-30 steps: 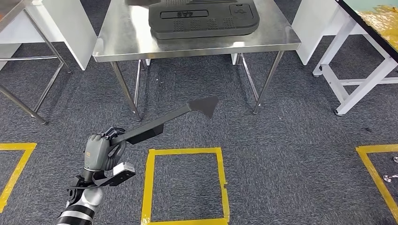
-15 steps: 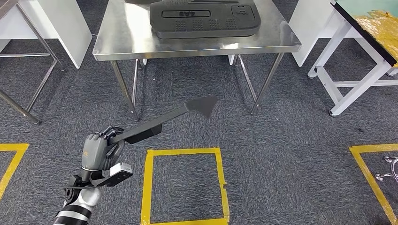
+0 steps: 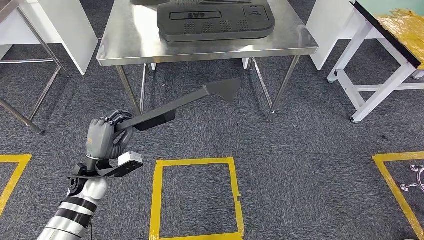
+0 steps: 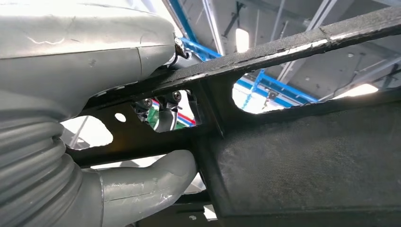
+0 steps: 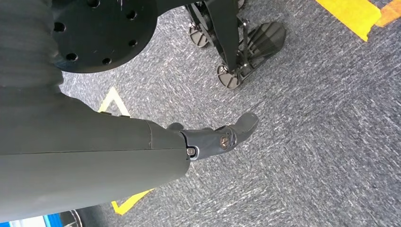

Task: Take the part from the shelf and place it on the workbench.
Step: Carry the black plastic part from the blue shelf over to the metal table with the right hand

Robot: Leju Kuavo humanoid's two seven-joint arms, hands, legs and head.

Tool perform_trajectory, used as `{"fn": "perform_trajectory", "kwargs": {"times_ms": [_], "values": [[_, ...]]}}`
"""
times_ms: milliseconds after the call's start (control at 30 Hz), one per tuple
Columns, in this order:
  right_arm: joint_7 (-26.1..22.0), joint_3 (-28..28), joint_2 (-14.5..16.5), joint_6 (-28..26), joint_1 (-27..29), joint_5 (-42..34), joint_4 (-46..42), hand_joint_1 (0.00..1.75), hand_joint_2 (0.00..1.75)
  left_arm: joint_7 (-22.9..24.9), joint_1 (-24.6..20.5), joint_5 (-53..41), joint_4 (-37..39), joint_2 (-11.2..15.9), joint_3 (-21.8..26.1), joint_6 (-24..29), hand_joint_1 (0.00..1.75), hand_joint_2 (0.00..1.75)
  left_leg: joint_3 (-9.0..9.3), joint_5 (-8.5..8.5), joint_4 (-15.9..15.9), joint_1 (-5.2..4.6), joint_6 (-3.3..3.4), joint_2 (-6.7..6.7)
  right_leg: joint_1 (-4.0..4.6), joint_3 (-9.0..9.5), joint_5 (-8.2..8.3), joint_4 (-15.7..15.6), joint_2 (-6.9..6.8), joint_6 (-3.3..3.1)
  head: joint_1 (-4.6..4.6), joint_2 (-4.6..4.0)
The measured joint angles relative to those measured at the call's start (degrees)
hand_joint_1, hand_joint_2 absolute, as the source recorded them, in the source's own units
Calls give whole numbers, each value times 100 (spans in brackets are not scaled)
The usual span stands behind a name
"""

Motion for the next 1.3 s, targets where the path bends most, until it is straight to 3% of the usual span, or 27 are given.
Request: {"fn": "perform_trajectory", "kwargs": {"times_ms": [233,767,1300], "values": [[-5,12,-8,10,-1,38,0,0,175,31,-141,-6,20,44,-100,-2,175,175,-3,1,-5,8,-1,2,2,-7,0,1,0,0,1,0],[-7,111,-25,52,-4,263,0,0,175,445,-1165,-68,338,99,-495,-45,175,175,-6,4,-5,10,-1,2,1,-7,1,1,-1,0,0,0],[28,156,-25,60,-3,336,0,0,175,520,-1259,-68,623,135,-597,-31,175,175,-6,3,-4,7,-1,2,0,-7,1,0,-1,0,1,0]]}}
